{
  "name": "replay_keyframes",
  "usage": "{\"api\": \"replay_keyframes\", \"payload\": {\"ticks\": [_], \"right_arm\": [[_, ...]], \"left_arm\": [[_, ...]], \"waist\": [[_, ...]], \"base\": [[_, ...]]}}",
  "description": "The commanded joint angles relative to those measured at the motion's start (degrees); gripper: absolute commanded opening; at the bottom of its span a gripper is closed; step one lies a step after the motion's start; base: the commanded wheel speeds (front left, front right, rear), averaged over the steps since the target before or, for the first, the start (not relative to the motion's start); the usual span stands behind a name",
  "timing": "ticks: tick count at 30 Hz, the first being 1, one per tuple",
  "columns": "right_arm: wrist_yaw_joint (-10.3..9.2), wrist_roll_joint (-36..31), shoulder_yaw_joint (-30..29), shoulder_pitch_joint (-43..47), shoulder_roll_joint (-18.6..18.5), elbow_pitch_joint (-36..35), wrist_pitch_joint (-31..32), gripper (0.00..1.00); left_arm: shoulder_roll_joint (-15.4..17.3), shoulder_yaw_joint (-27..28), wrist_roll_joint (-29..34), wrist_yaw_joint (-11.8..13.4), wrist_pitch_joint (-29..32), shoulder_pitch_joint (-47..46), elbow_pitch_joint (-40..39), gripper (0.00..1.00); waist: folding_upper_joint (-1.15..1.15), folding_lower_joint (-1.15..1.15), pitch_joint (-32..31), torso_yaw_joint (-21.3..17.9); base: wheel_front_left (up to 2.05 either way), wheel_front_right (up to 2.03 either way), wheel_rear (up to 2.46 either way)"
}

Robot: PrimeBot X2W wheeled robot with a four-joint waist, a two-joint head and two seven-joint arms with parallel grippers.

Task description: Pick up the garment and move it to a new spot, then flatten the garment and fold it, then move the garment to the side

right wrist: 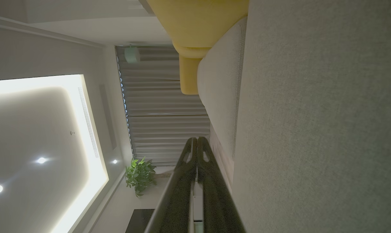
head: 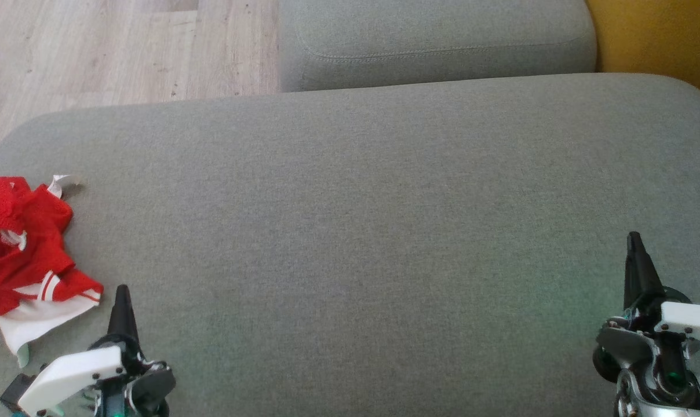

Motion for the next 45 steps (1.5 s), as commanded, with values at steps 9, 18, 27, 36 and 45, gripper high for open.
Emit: {"api": "replay_keyframes", "payload": {"ticks": [9,18,27,36,45], "right_arm": [[-0.03,0.4,1.2,-1.2,-0.3,-2.2,0.3,0.0],[-0.03,0.4,1.2,-1.2,-0.3,-2.2,0.3,0.0],[-0.03,0.4,1.2,-1.2,-0.3,-2.2,0.3,0.0],[-0.03,0.4,1.2,-1.2,-0.3,-2.2,0.3,0.0],[-0.03,0.4,1.2,-1.2,-0.3,-2.2,0.3,0.0]], "left_arm": [[0.2,2.2,-0.3,-0.4,0.2,-2.9,-2.1,0.0],[0.2,2.2,-0.3,-0.4,0.2,-2.9,-2.2,0.0],[0.2,2.2,-0.3,-0.4,0.2,-2.9,-2.2,0.0],[0.2,2.2,-0.3,-0.4,0.2,-2.9,-2.2,0.0],[0.2,2.2,-0.3,-0.4,0.2,-2.9,-2.2,0.0]], "waist": [[0.0,0.0,0.0,0.0],[0.0,0.0,0.0,0.0],[0.0,0.0,0.0,0.0],[0.0,0.0,0.0,0.0],[0.0,0.0,0.0,0.0]], "base": [[0.0,0.0,0.0],[0.0,0.0,0.0],[0.0,0.0,0.0],[0.0,0.0,0.0],[0.0,0.0,0.0]]}}
